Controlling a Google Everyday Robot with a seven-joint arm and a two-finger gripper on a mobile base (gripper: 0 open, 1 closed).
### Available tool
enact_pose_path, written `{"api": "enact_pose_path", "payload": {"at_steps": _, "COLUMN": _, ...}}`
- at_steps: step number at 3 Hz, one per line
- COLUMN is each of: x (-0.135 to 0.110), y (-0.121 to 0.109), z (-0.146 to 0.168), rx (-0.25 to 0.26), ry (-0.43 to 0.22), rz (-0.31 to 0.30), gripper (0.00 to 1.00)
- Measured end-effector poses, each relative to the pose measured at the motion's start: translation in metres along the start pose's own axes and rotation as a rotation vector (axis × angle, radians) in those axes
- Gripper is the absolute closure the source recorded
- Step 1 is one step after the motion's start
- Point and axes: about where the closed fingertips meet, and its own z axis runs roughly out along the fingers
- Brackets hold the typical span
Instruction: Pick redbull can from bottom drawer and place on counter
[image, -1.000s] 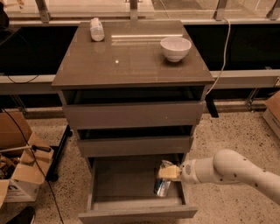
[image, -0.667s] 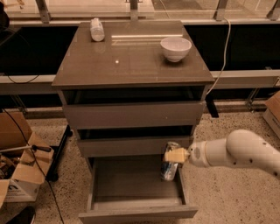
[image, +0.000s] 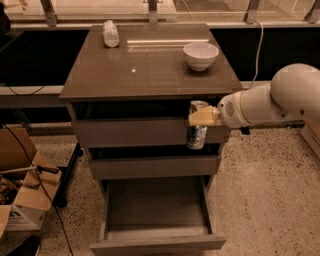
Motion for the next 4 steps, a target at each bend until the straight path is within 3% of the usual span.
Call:
{"api": "enact_pose_path", "payload": {"at_steps": 2, "x": 0.001, "y": -0.005, "z": 0.009, "rx": 0.022, "ry": -0.017, "rz": 0.016, "gripper": 1.0}}
{"api": "enact_pose_path", "payload": {"at_steps": 3, "x": -0.041, "y": 0.009, "z": 0.003, "rx": -0.003, "ry": -0.136, "rz": -0.044, "gripper": 1.0}}
{"api": "enact_pose_path", "payload": {"at_steps": 4, "x": -0.108, "y": 0.047, "z": -0.016, "rx": -0.032, "ry": -0.297, "rz": -0.206, "gripper": 1.0}}
